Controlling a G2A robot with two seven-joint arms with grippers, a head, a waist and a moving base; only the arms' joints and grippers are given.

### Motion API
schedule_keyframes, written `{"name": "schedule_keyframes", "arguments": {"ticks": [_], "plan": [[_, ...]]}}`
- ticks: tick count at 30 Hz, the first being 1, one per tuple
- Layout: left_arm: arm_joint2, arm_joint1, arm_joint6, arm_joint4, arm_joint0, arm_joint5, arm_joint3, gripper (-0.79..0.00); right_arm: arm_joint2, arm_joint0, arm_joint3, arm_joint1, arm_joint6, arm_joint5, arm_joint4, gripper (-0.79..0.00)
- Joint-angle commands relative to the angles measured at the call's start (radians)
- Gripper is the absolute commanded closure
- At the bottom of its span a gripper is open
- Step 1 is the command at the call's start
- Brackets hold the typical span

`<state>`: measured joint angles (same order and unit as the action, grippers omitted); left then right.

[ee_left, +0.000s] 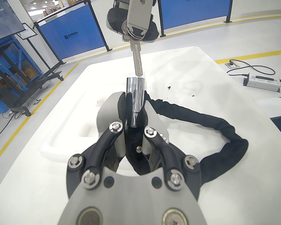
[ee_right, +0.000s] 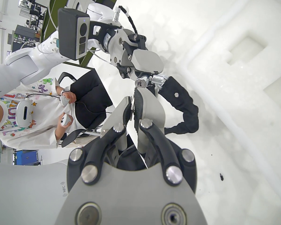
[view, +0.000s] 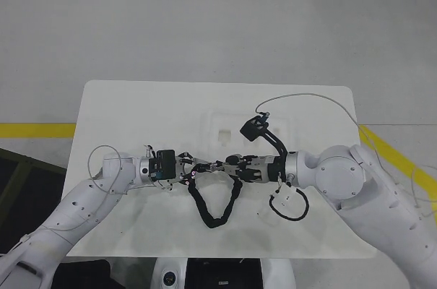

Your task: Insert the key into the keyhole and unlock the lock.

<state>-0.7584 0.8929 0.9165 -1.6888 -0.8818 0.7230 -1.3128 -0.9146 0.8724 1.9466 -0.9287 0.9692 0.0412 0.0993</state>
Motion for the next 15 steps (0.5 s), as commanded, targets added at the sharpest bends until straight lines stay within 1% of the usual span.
{"name": "schedule_keyframes", "arguments": {"ticks": [1, 15], "plan": [[0.0, 0.0, 0.0, 0.0, 0.0, 0.0, 0.0, 0.0, -0.003, 0.002, -0.001, 0.0, 0.002, 0.0, 0.002, 0.0], [0.0, 0.0, 0.0, 0.0, 0.0, 0.0, 0.0, 0.0, -0.008, 0.006, -0.015, -0.011, -0.002, 0.001, 0.006, 0.0]]}}
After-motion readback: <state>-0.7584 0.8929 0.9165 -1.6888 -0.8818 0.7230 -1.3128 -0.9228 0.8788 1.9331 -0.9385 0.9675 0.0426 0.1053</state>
